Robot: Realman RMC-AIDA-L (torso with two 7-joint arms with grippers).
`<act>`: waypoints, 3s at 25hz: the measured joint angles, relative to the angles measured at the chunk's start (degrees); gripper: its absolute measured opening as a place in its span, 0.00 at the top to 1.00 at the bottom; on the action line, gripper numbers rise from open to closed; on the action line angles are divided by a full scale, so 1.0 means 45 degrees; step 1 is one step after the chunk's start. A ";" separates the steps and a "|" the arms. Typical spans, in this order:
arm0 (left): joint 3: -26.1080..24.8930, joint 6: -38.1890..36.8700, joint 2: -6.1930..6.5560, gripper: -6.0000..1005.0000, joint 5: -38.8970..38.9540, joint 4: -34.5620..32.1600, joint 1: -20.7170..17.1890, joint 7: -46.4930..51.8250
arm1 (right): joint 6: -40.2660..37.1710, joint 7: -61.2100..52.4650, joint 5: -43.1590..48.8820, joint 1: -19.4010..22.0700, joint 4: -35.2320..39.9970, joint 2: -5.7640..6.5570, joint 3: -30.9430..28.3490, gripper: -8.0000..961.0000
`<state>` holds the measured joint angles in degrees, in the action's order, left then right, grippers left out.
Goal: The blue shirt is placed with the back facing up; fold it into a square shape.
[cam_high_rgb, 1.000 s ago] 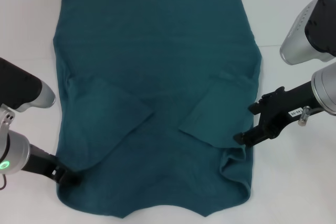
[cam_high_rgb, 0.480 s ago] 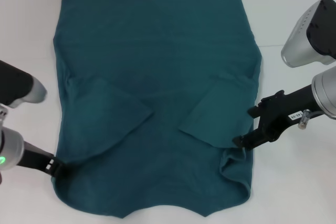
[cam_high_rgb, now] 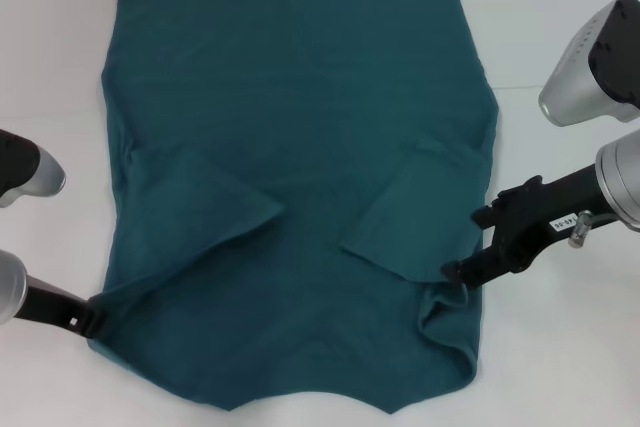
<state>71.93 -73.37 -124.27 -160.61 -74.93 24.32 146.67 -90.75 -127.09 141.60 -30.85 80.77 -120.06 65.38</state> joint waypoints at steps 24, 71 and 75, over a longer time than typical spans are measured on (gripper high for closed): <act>0.0159 -0.0164 0.0020 0.97 0.0087 0.0269 0.0084 -0.0449 | -0.2307 -0.6783 0.3566 -0.1534 -0.0153 -0.0058 0.1749 0.05; 0.0188 -0.0064 0.0019 0.94 0.0066 0.0500 0.0239 -0.0622 | 0.1954 -0.7746 0.2364 -0.1598 -0.3491 0.0003 0.2512 0.48; 0.0188 -0.0064 0.0019 0.94 0.0070 0.0499 0.0239 -0.0622 | 0.2101 -0.7688 0.2361 -0.1528 -0.3550 0.0003 0.2384 0.57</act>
<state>72.77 -73.65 -124.19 -160.30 -72.68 25.40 143.87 -81.30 -161.69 152.22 -37.72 64.79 -120.05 76.11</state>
